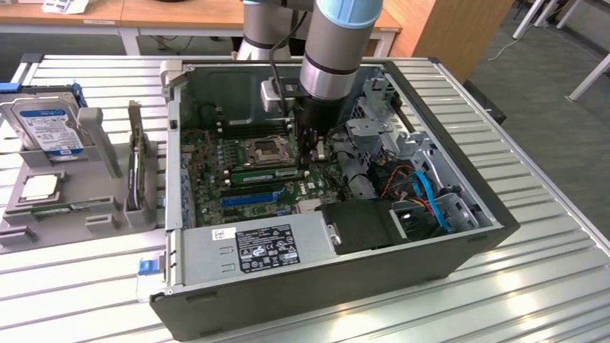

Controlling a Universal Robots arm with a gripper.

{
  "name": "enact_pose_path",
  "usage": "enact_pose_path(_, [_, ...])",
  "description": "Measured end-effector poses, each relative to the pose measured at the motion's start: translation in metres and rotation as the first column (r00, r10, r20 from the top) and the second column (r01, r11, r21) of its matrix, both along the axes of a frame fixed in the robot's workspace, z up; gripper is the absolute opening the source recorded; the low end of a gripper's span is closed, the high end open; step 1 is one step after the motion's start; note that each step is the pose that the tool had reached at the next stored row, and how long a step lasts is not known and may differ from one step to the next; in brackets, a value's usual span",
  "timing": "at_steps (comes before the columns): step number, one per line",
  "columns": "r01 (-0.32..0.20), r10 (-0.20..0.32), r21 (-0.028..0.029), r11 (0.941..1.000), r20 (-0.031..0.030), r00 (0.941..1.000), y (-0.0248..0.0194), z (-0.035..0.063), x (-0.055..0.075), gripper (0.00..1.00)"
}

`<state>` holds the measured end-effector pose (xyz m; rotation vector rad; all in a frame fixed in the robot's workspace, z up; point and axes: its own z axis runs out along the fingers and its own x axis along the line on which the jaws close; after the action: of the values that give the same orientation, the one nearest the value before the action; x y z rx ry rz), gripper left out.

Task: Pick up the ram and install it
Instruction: 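Press down the ram until it locks into place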

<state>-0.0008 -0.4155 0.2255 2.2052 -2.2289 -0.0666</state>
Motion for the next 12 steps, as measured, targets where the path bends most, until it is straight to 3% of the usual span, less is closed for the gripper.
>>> enact_pose_path(12, [0.0, 0.0, -0.0004, 1.0, -0.0001, 1.0, 0.0, -0.0015, 0.0, 0.1])
